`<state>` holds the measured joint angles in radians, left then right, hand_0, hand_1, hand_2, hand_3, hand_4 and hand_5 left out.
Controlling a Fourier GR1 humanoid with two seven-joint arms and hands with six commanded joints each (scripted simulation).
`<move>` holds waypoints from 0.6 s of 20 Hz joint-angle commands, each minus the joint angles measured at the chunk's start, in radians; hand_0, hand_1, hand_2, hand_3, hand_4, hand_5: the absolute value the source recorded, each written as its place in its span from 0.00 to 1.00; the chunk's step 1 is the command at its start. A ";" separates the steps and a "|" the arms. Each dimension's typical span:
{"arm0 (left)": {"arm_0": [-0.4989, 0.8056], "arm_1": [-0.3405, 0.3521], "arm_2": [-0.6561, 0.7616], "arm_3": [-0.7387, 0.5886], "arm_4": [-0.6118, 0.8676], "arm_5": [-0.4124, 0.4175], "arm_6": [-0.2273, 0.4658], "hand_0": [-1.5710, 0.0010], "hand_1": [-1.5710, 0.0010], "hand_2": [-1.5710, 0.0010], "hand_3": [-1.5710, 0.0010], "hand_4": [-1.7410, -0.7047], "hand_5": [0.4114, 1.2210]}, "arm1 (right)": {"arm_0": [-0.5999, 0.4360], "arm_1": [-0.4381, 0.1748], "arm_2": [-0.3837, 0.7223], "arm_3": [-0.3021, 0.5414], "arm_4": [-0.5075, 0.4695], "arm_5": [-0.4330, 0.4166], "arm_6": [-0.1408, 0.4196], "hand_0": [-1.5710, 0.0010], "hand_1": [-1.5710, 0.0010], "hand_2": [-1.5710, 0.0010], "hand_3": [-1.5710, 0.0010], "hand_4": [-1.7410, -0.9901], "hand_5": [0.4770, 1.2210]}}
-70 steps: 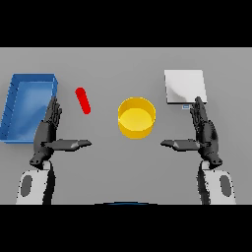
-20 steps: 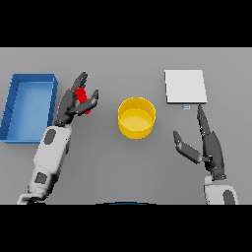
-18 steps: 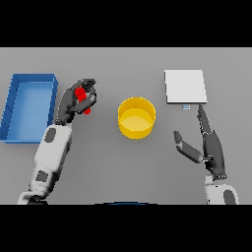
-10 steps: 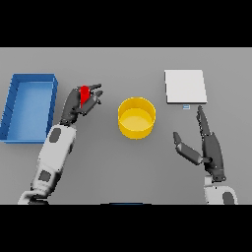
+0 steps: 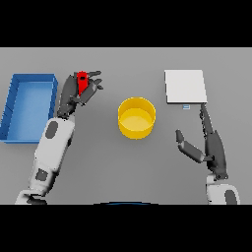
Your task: Pick up the red beaker and tilt it to pour out 1 green nut into yellow bowl. Pick up the yellow bowl and place it on the metallic measuring scale.
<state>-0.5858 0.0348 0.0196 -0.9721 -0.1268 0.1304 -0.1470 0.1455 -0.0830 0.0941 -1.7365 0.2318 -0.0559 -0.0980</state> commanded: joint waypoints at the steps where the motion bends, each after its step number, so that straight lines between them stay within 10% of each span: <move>1: 0.004 0.011 -0.030 -0.017 -0.025 -0.001 0.010 0.01 0.01 0.01 0.01 0.02 0.87 | 0.002 0.003 0.008 -0.003 0.007 0.001 -0.002 1.00 1.00 1.00 1.00 0.64 0.24; 12: -0.035 0.143 -0.315 -0.156 -0.261 -0.050 0.305 0.00 0.00 0.00 0.00 0.01 0.87 | 0.007 0.005 0.022 -0.007 0.029 -0.001 0.020 1.00 1.00 1.00 1.00 0.65 0.27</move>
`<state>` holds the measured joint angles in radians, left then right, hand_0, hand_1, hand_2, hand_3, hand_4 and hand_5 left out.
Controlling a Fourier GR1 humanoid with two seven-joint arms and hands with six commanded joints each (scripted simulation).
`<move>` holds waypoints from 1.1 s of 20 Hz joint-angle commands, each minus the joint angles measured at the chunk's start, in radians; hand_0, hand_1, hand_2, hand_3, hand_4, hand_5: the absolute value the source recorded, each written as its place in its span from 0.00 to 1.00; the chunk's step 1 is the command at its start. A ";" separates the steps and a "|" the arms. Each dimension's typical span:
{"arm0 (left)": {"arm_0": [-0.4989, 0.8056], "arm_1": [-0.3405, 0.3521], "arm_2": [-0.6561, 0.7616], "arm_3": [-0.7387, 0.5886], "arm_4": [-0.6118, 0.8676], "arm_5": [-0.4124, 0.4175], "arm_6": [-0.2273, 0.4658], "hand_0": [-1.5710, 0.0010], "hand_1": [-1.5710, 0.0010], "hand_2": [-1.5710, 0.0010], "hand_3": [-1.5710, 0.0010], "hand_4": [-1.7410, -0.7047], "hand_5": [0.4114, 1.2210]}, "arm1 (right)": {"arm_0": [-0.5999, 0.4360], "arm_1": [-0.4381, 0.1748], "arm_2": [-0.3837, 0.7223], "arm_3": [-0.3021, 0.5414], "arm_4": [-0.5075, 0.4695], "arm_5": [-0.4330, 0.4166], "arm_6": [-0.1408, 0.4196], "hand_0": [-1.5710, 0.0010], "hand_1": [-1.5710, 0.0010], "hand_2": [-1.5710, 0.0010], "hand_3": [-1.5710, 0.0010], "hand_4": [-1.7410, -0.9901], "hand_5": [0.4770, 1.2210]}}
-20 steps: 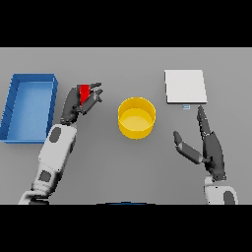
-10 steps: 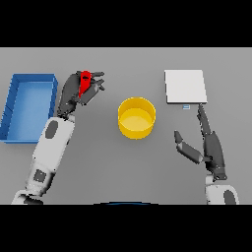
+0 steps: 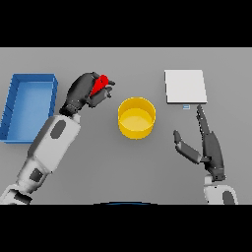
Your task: Pick up the red beaker and tilt it to pour out 1 green nut into yellow bowl. Pick up the yellow bowl and place it on the metallic measuring scale.
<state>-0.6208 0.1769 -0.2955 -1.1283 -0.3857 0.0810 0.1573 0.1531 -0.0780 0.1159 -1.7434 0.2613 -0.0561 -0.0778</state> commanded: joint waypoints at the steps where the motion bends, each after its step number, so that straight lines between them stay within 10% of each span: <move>1: -0.009 0.015 -0.029 -0.004 -0.035 -0.002 0.024 0.00 0.00 0.00 0.00 0.00 0.88 | 0.010 -0.003 0.000 -0.013 -0.008 0.008 -0.007 1.00 1.00 1.00 1.00 0.65 0.28; 9: -0.161 0.104 -0.291 0.048 -0.316 -0.095 0.126 0.00 0.00 0.00 0.00 0.00 0.95 | 0.006 0.006 0.011 -0.018 -0.004 0.013 0.018 1.00 1.00 1.00 1.00 0.62 0.30; 17: -0.330 0.145 -0.487 0.100 -0.453 -0.278 0.070 0.00 0.00 0.00 0.19 0.04 0.99 | 0.017 0.024 -0.005 -0.006 -0.041 0.012 -0.015 1.00 1.00 1.00 1.00 0.60 0.27; 22: -0.429 0.122 -0.619 0.167 -0.528 -0.349 0.000 0.00 0.00 0.00 0.06 0.01 1.00 | 0.038 0.044 -0.002 -0.005 -0.058 0.014 -0.038 1.00 1.00 1.00 1.00 0.60 0.23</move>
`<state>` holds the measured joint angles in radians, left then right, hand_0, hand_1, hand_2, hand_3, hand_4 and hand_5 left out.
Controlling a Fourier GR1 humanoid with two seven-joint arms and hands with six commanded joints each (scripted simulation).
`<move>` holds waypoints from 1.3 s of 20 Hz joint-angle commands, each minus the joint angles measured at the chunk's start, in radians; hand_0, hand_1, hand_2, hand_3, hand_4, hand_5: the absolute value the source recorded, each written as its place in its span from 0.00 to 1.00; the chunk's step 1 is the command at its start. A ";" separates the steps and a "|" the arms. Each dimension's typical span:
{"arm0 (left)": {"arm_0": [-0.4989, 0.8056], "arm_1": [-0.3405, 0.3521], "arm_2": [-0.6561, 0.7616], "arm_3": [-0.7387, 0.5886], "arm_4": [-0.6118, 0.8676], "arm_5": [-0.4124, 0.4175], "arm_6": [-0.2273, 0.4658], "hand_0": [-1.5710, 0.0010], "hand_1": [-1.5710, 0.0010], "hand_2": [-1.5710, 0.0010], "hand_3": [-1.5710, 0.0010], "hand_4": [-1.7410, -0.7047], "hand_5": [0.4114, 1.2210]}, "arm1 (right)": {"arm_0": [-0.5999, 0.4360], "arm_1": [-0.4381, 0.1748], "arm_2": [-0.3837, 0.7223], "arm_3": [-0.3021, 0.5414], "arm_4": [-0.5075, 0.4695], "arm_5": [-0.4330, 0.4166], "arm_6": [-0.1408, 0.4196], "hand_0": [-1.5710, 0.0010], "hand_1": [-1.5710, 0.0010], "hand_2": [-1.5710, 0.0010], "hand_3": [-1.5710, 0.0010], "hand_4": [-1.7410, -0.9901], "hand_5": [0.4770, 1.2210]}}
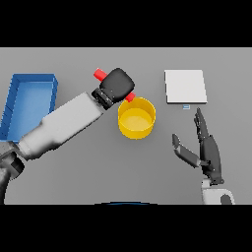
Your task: Pick up the red beaker and tilt it to pour out 1 green nut into yellow bowl. Pick up the yellow bowl and place it on the metallic measuring scale.
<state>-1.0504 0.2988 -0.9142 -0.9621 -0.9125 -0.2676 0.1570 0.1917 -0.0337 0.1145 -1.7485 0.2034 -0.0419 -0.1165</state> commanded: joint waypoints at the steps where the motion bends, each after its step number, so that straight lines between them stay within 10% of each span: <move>1: -0.012 0.006 -0.031 0.010 -0.017 -0.021 -0.015 0.00 0.00 0.00 0.05 0.01 1.00 | -0.004 0.003 0.001 -0.005 0.001 -0.004 0.003 1.00 1.00 1.00 1.00 0.60 0.22; 26: -0.387 -0.003 -0.375 0.191 -0.188 -0.061 -0.238 0.00 0.00 0.00 0.00 0.01 1.00 | -0.034 -0.002 0.002 0.033 0.079 -0.060 0.015 1.00 1.00 1.00 1.00 0.71 0.15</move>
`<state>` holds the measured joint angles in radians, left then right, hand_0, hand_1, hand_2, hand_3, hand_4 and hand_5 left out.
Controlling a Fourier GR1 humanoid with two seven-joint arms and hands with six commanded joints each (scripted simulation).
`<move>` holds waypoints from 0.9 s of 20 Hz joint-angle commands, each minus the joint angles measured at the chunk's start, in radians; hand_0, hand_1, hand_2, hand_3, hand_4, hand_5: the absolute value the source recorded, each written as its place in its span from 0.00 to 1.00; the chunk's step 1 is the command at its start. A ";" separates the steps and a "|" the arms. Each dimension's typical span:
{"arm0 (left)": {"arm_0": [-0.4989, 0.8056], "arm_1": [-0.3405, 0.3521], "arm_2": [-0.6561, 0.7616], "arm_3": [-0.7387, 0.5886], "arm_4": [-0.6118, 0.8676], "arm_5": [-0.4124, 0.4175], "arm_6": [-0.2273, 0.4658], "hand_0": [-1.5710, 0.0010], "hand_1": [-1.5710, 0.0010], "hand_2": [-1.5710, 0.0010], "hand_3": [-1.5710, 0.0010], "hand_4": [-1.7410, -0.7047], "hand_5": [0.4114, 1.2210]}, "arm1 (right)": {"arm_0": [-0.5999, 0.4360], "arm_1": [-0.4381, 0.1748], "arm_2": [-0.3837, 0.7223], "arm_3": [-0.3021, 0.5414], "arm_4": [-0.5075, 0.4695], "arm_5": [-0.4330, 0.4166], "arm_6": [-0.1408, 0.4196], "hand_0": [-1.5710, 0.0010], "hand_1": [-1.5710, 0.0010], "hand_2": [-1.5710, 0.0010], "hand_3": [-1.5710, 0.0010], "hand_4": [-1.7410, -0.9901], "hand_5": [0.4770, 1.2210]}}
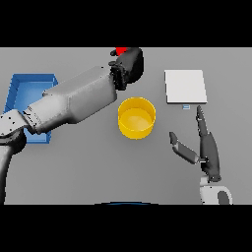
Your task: Pick up the red beaker and tilt it to pour out 1 green nut into yellow bowl. Pick up the yellow bowl and place it on the metallic measuring scale.
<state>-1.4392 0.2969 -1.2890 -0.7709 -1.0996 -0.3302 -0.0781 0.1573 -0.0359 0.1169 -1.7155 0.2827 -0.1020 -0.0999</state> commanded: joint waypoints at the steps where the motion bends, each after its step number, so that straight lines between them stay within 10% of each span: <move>1: -0.021 0.007 0.014 0.020 0.004 0.026 0.005 0.00 0.00 0.00 0.05 0.01 1.00 | 0.004 0.008 0.007 -0.003 0.003 -0.002 -0.014 1.00 1.00 1.00 1.00 0.72 0.15; 2: -0.053 0.020 0.037 0.037 0.020 0.026 0.002 0.00 0.00 0.11 0.04 0.06 1.00 | 0.007 0.000 0.001 -0.006 -0.003 0.001 -0.018 1.00 1.00 1.00 1.00 0.72 0.15; 4: -0.111 0.042 0.083 0.085 0.055 0.058 -0.011 0.00 0.00 0.07 0.34 0.04 1.00 | -0.004 0.008 0.009 -0.001 -0.002 0.004 -0.014 1.00 1.00 1.00 1.00 0.74 0.16; 9: -0.197 0.105 0.248 0.240 0.206 0.064 0.039 0.00 0.00 0.02 0.11 0.02 1.00 | -0.020 0.000 -0.018 0.001 -0.068 0.036 -0.015 1.00 1.00 1.00 1.00 0.73 0.16; 13: -0.141 0.183 0.473 0.354 0.439 0.122 0.190 0.00 0.00 0.01 0.13 0.01 1.00 | -0.018 -0.004 -0.016 0.010 -0.073 0.045 -0.017 1.00 1.00 1.00 1.00 0.69 0.15; 18: 0.018 0.320 0.666 0.314 0.703 0.249 0.213 0.00 0.00 0.00 0.09 0.00 1.00 | -0.022 -0.018 -0.023 0.028 -0.082 0.056 -0.060 1.00 1.00 1.00 1.00 0.69 0.15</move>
<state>-1.4196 0.6182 -0.6240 -0.4557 -0.3942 -0.0829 0.1330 0.1358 -0.0544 0.0935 -1.6873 0.2002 -0.0463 -0.1609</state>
